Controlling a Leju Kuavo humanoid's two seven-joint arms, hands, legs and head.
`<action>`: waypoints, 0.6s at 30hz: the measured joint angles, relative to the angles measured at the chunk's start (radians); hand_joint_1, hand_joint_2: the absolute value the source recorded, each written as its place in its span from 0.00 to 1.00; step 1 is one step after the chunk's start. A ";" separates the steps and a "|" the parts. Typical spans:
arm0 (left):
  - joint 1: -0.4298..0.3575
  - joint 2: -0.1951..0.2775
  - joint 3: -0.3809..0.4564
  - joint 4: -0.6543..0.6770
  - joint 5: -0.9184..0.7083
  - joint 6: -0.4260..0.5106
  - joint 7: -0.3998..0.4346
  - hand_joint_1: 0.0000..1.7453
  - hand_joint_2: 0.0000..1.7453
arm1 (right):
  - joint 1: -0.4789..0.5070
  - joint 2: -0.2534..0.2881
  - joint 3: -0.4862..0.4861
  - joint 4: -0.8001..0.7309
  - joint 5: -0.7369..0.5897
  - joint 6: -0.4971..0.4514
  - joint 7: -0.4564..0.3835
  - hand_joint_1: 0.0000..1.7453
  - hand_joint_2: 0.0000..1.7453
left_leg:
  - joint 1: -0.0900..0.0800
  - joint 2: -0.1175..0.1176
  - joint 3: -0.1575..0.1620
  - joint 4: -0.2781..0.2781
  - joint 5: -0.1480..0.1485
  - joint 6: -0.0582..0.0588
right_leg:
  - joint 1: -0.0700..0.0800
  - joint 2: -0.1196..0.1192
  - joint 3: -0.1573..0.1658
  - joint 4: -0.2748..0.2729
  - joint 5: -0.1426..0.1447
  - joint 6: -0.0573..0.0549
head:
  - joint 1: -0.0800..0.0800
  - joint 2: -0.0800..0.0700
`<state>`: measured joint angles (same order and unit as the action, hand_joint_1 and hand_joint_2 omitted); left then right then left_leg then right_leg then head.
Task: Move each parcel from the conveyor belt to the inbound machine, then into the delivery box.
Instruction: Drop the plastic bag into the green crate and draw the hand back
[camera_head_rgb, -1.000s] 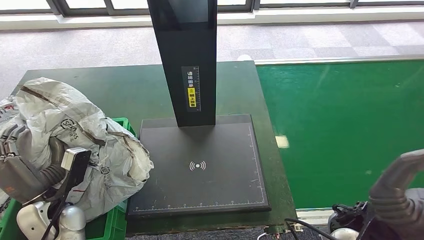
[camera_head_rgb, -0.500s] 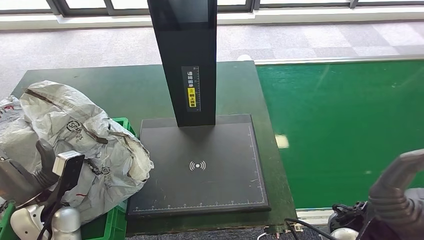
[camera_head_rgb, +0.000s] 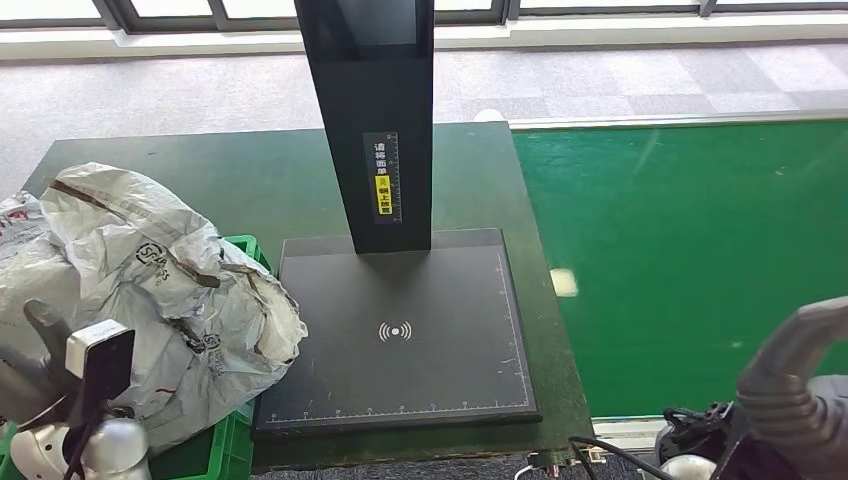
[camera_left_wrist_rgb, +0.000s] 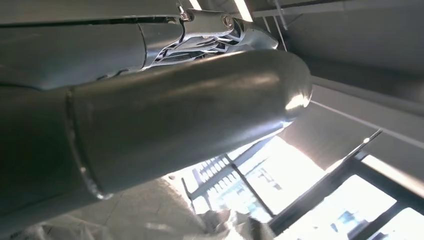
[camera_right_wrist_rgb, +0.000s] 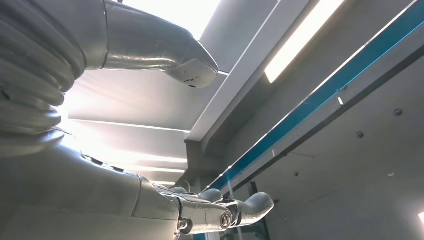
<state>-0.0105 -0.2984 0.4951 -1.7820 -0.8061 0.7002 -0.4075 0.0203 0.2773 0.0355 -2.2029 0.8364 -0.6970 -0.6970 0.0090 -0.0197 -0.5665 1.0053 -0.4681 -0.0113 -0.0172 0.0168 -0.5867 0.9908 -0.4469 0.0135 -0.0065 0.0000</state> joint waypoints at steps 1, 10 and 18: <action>0.000 0.000 0.000 0.002 0.078 0.000 -0.050 0.00 0.00 | 0.000 0.000 0.000 0.001 -0.001 0.000 0.000 0.00 1.00 | 0.000 0.000 0.000 0.000 0.000 0.000 | 0.000 0.000 0.000 0.000 0.000 0.000 | 0.000 0.000; 0.009 0.000 -0.161 -0.041 0.407 0.000 -0.272 0.00 1.00 | -0.008 0.000 0.006 0.121 0.024 0.002 0.024 0.00 1.00 | 0.000 0.000 0.000 0.000 0.000 0.000 | 0.000 -0.001 0.001 0.000 0.000 0.000 | 0.000 0.000; 0.019 0.004 -0.374 -0.106 0.432 0.000 -0.272 0.00 1.00 | -0.027 0.001 0.030 0.270 0.015 0.004 0.028 0.00 1.00 | 0.000 -0.002 0.000 0.000 0.000 0.000 | 0.000 -0.002 0.002 0.000 0.000 0.000 | 0.000 0.000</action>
<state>0.0088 -0.2941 0.1209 -1.8877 -0.3740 0.6999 -0.6798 -0.0070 0.2780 0.0650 -1.9327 0.8518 -0.6934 -0.6691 0.0091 -0.0221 -0.5666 1.0053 -0.4679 -0.0111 -0.0170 0.0144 -0.5849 0.9909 -0.4466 0.0137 -0.0064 0.0000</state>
